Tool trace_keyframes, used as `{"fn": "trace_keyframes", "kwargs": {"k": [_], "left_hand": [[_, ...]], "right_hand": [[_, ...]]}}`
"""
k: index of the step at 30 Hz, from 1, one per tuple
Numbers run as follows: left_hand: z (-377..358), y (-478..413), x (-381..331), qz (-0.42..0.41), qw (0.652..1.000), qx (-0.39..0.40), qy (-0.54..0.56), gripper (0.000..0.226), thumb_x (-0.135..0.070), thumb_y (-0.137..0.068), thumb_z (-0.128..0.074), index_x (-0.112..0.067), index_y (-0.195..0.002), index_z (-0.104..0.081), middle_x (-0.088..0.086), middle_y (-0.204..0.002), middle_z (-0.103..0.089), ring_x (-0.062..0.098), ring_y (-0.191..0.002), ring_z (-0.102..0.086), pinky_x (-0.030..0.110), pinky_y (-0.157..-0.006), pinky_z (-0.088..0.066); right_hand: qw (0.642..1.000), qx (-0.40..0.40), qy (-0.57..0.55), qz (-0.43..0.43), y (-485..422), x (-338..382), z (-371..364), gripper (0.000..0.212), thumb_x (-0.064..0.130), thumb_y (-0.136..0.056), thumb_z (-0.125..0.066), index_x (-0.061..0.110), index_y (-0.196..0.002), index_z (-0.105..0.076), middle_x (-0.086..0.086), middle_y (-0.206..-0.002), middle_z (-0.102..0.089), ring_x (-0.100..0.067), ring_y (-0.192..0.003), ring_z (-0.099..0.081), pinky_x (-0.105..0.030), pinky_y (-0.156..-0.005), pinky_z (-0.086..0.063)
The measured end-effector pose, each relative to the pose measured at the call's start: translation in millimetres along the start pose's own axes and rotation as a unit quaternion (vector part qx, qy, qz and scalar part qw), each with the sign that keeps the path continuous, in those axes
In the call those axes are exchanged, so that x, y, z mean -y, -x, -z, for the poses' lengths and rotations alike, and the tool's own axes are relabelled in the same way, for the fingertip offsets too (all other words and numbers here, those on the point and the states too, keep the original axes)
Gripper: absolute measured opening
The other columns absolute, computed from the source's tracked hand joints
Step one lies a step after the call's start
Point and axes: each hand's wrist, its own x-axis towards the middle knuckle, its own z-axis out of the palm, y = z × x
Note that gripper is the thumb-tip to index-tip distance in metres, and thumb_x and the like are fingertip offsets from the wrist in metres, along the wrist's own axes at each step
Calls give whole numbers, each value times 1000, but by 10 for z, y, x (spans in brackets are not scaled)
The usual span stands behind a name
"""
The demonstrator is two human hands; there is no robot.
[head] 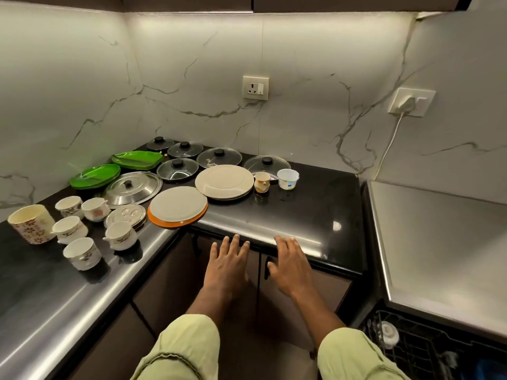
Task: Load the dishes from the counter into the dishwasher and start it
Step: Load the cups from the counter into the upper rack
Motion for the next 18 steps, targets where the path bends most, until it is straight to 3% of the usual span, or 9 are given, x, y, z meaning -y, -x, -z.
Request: {"fn": "trace_keyframes", "kwargs": {"k": [9,18], "left_hand": [[-72,-927,-122,-15,999,49,-11,73,-36,-102,-47,-23,-159,-3,8,-166,6,30,-152,7,49,-123,-1],[-267,-1891,136,-18,992,128,-1,87,-42,-96,-58,-20,-159,-3,10,-166,5,34,-152,5,52,-123,-6]], "right_hand": [[999,7,-32,-27,-786,-413,77,71,31,-93,-62,22,-153,-25,-4,-158,-28,-21,-148,-19,-38,-119,-25],[997,42,-24,-54,-1597,-580,-45,70,32,-95,-58,21,-154,-22,-5,-160,-24,-21,-149,-15,-35,-118,-21]]}}
